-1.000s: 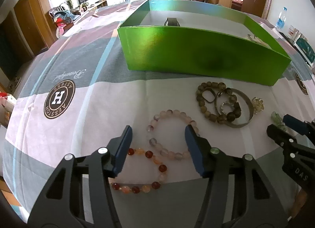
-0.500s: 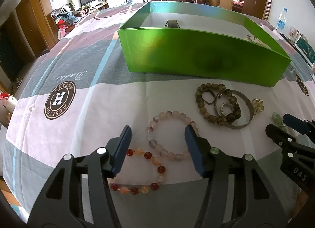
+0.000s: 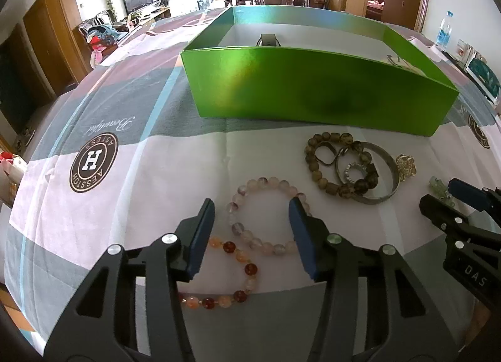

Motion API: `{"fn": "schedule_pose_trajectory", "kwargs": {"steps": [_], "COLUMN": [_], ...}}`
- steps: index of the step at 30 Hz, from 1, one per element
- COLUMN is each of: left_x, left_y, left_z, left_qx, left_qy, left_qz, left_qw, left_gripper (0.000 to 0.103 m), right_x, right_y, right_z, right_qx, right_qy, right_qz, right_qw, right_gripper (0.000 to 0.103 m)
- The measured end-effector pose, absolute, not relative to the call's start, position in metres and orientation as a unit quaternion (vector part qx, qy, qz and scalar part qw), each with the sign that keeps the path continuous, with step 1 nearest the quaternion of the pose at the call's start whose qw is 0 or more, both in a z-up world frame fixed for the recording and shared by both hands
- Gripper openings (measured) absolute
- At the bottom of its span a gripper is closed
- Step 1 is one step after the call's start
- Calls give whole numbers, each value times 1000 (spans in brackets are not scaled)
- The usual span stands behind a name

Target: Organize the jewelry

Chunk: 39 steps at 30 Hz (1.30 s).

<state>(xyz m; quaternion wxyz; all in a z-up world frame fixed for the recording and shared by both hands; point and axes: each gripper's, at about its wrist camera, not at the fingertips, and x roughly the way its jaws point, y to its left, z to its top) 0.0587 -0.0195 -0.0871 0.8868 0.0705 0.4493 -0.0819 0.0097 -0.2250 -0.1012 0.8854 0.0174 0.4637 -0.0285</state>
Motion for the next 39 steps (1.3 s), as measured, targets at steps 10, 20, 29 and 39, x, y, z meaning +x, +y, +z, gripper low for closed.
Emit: {"fn": "schedule_pose_trajectory", "kwargs": {"steps": [10, 20, 29, 39], "left_x": [56, 57, 66, 86], "left_y": [-22, -18, 10, 9], "left_z": [-87, -76, -26, 26], "left_qx": [61, 41, 18, 18], "left_qy": [451, 457, 417, 375], "left_qz": [-97, -115, -123, -129], "left_qw": [885, 881, 900, 918], "left_gripper": [28, 8, 8, 8], "right_x": [4, 1, 0, 19], "right_y": [-227, -234, -234, -232], "right_z": [-100, -92, -57, -14], "right_qx": [19, 30, 23, 18], "right_qy": [455, 448, 406, 356], "right_qz": [-27, -20, -23, -17], "right_qw": [890, 893, 913, 934], "right_gripper": [30, 10, 10, 10]}}
